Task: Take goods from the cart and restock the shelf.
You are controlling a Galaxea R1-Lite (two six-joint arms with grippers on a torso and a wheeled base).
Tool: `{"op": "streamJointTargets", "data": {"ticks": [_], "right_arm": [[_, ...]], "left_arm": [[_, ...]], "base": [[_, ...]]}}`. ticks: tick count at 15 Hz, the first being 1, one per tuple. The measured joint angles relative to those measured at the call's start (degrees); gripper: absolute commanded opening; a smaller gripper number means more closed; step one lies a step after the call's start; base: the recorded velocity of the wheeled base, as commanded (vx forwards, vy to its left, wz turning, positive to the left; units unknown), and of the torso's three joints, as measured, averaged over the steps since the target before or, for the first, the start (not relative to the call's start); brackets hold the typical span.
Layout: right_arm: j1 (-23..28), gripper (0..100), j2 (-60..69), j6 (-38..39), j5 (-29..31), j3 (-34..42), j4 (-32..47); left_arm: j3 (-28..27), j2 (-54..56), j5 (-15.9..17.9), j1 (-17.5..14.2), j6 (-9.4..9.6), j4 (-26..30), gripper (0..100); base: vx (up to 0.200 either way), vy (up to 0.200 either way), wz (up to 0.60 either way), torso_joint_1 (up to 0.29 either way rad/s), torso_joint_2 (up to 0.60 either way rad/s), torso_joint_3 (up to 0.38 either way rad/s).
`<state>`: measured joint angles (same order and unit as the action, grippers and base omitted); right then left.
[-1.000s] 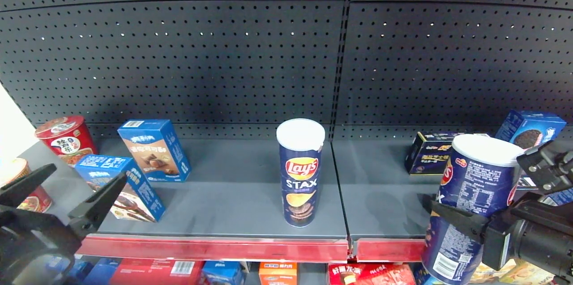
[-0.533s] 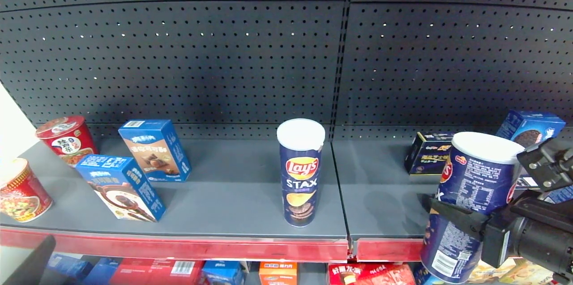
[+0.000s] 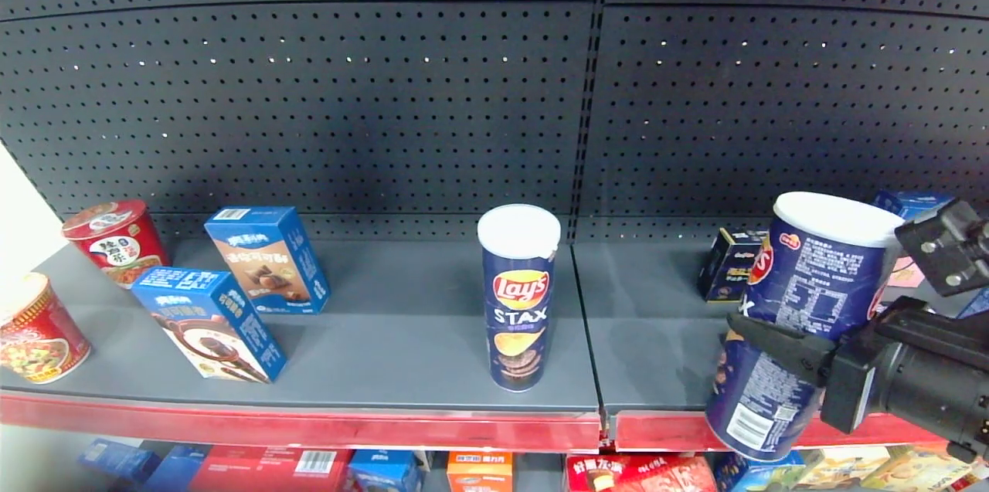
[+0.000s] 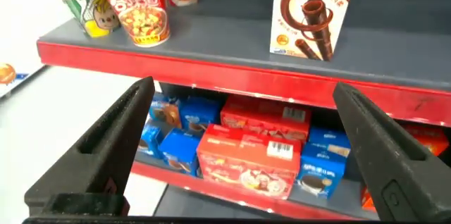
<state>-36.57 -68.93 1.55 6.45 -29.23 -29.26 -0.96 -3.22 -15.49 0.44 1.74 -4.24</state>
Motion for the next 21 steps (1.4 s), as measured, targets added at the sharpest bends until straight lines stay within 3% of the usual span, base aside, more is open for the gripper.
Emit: {"op": "streamJointTargets", "data": {"ticks": [4,7,11,13,14,15,19,21], "right_arm": [[1.13,0,-4.22,0.22,0.55,-6.62,-0.11],[2.54,0,-7.73,0.26,1.76,-12.3,-0.11],[3.97,0,-10.81,0.44,1.62,-14.95,-1.74],[4.16,0,-12.25,0.44,1.46,-16.46,-2.0],[4.19,0,-13.19,0.41,1.4,-17.18,-2.02],[4.17,0,-14.09,0.39,1.32,-17.85,-2.05],[4.13,0,-19.64,0.41,1.02,-22.72,-3.39],[4.13,0,-22.86,0.39,0.77,-25.78,-3.97]], "left_arm": [[0.89,2.91,1.21,-0.57,0.17,0.26,100],[0.96,3.38,4.39,-0.57,1.49,1.12,100],[0.96,3.46,5.16,-0.68,2.3,1.1,100],[0.96,3.46,13.26,-0.68,2.49,0.91,100],[0.96,3.46,15.96,-0.68,0.41,0.9,100],[0.96,3.44,16.36,-0.68,-1.48,0.91,100],[0.96,3.44,18.01,-0.68,-4.1,0.9,100],[0.96,3.44,25.42,-0.68,-6.78,0.77,100]], "base": [[0.0,0.0,0.0,0.0,0.0,0.0],[0.0,0.0,0.0,0.0,0.0,0.0],[0.0,0.0,0.0,0.0,0.0,0.0],[0.0,0.0,0.0,0.0,0.0,0.0],[0.0,0.0,0.0,0.0,0.0,0.0],[0.0,0.0,0.0,0.0,0.0,0.0],[0.0,0.0,0.0,0.0,0.0,0.0],[0.0,0.0,0.0,0.0,0.0,0.0]]}}
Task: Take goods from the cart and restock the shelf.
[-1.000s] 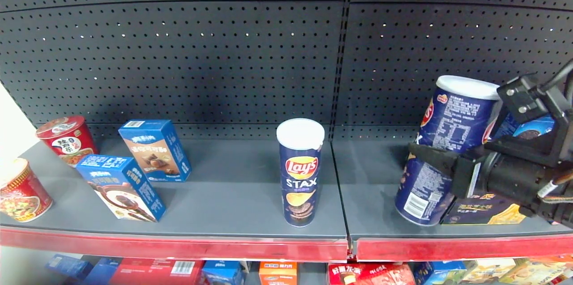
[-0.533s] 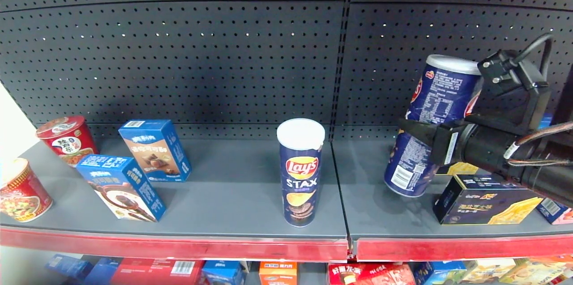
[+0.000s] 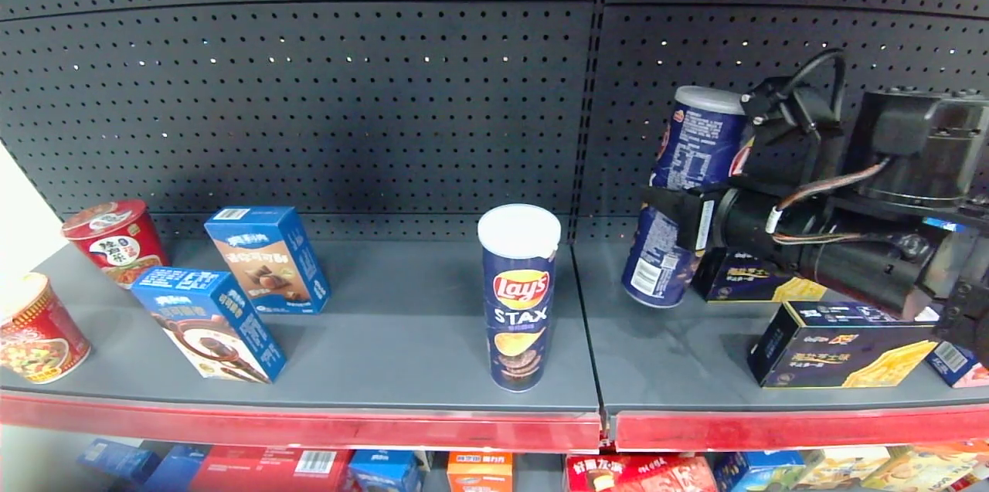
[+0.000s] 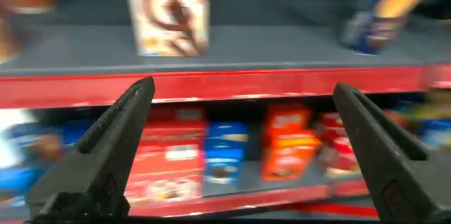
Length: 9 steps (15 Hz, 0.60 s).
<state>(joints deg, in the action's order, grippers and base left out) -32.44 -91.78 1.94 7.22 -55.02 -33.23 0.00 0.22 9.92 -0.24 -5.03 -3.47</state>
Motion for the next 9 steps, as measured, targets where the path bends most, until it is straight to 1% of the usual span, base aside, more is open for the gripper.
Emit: {"op": "streamJointTargets", "data": {"ticks": [1,2,6,8,9], "right_arm": [[0.0,0,-1.63,0.0,-0.49,-1.38,-0.07],[-0.09,0,-2.97,-0.02,-1.23,-2.5,-0.21],[0.52,0,-8.87,-0.22,-3.8,-7.47,-1.66],[1.83,0,-11.0,-0.28,-8.78,-8.63,-1.66],[2.32,0,-11.69,-0.38,-10.01,-8.96,-1.57]], "left_arm": [[-0.05,0.0,2.68,0.0,-1.28,-0.11,100],[-0.07,0.0,3.18,0.0,-1.5,-0.13,100],[-0.1,0.0,2.23,0.0,-1.48,-0.18,100],[-0.05,0.0,2.08,0.0,-1.43,-0.2,100],[-0.02,-0.01,2.08,0.0,-1.5,-0.2,100]], "base": [[0.0,0.0,0.0,0.0,0.0,0.0],[0.0,0.0,0.0,0.0,0.0,0.0],[0.0,0.0,0.0,0.0,0.0,0.0],[0.0,0.0,0.0,0.0,0.0,0.0],[0.0,0.0,0.0,0.0,0.0,0.0]]}}
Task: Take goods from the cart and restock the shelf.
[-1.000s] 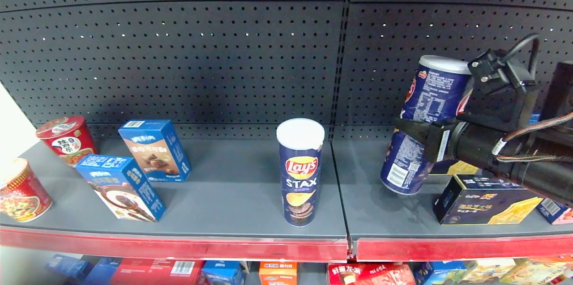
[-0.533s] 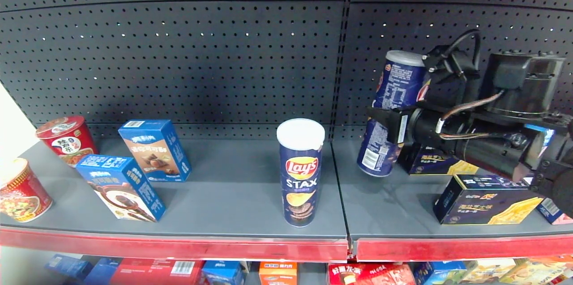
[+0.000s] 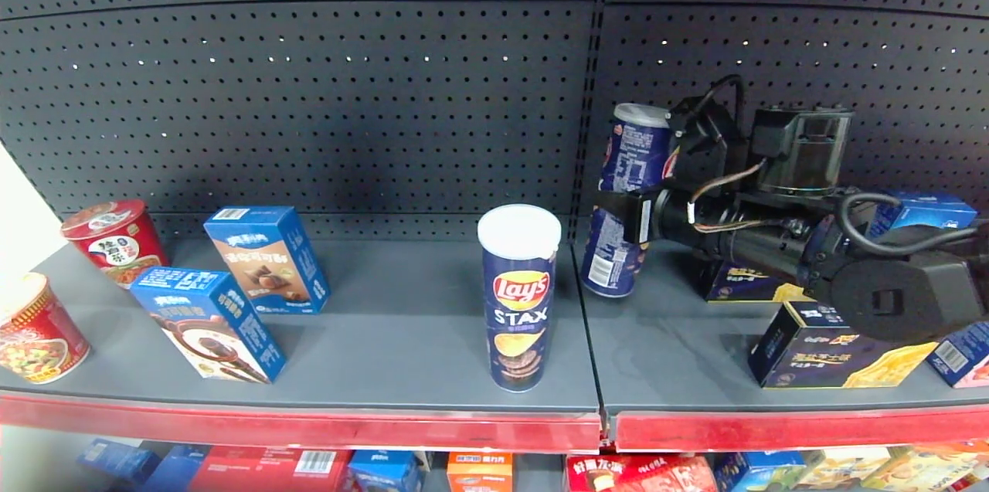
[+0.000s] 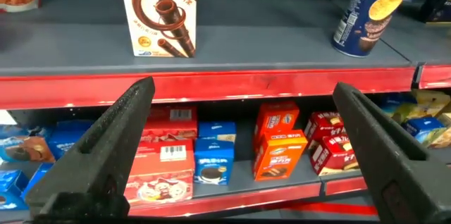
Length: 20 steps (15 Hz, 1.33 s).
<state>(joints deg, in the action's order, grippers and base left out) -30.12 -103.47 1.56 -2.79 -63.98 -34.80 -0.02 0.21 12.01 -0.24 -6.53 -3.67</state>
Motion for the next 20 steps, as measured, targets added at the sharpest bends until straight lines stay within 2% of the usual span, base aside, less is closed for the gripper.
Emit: {"op": "streamJointTargets", "data": {"ticks": [4,7,12,15,20], "right_arm": [[0.94,0,-3.36,-0.28,-0.57,-1.65,-0.67],[-0.2,0,-6.61,-0.63,4.51,-4.4,-1.29],[-2.06,0,-10.52,-0.63,5.47,-9.18,-0.72],[-3.15,0,-12.73,-0.61,8.12,-12.01,-0.52],[-5.38,0,-14.96,-0.33,10.05,-14.02,-0.56]], "left_arm": [[0.02,0.0,0.02,0.0,0.05,0.0,100],[0.02,-0.02,0.02,0.0,0.2,0.01,100],[0.02,-0.05,0.02,0.0,0.33,0.01,100],[0.02,-0.05,0.04,0.0,0.33,0.0,100],[0.02,-0.05,0.04,0.0,0.33,0.0,100]], "base": [[0.0,0.0,0.0,0.0,0.0,0.0],[0.0,0.0,0.0,0.0,0.0,0.0],[0.0,0.0,0.0,0.0,0.0,0.0],[0.0,0.0,0.0,0.0,0.0,0.0],[0.0,0.0,0.0,0.0,0.0,0.0]]}}
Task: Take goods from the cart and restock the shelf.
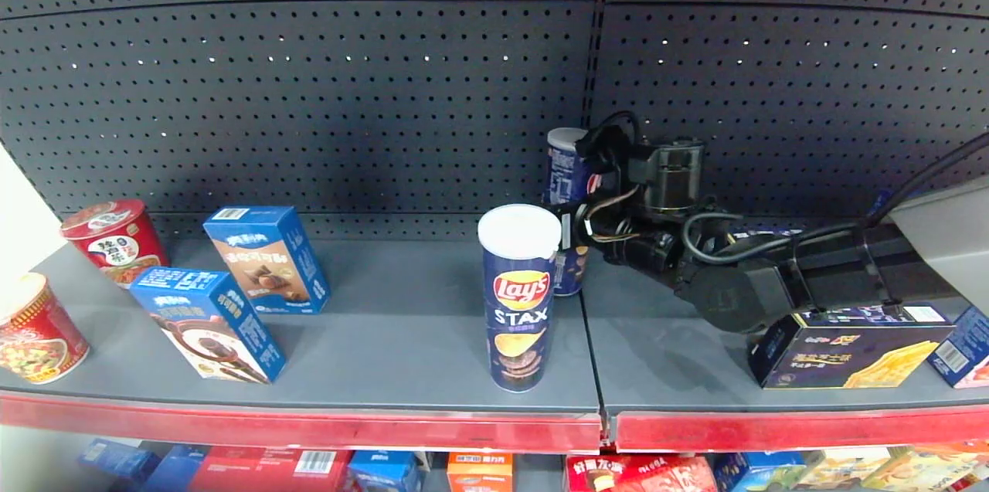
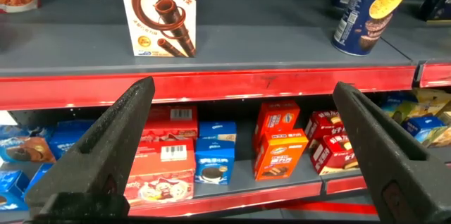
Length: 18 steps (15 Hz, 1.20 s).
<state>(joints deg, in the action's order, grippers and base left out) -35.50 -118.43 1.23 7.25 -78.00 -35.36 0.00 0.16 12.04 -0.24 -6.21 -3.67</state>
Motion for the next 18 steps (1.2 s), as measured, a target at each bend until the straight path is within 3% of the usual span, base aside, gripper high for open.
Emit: {"op": "streamJointTargets", "data": {"ticks": [18], "right_arm": [[-2.65,0,-2.66,0.84,9.74,-3.54,-0.65]], "left_arm": [[0.0,-0.05,0.0,0.0,-0.04,0.01,100]], "base": [[0.0,0.0,0.0,0.0,0.0,0.0]]}}
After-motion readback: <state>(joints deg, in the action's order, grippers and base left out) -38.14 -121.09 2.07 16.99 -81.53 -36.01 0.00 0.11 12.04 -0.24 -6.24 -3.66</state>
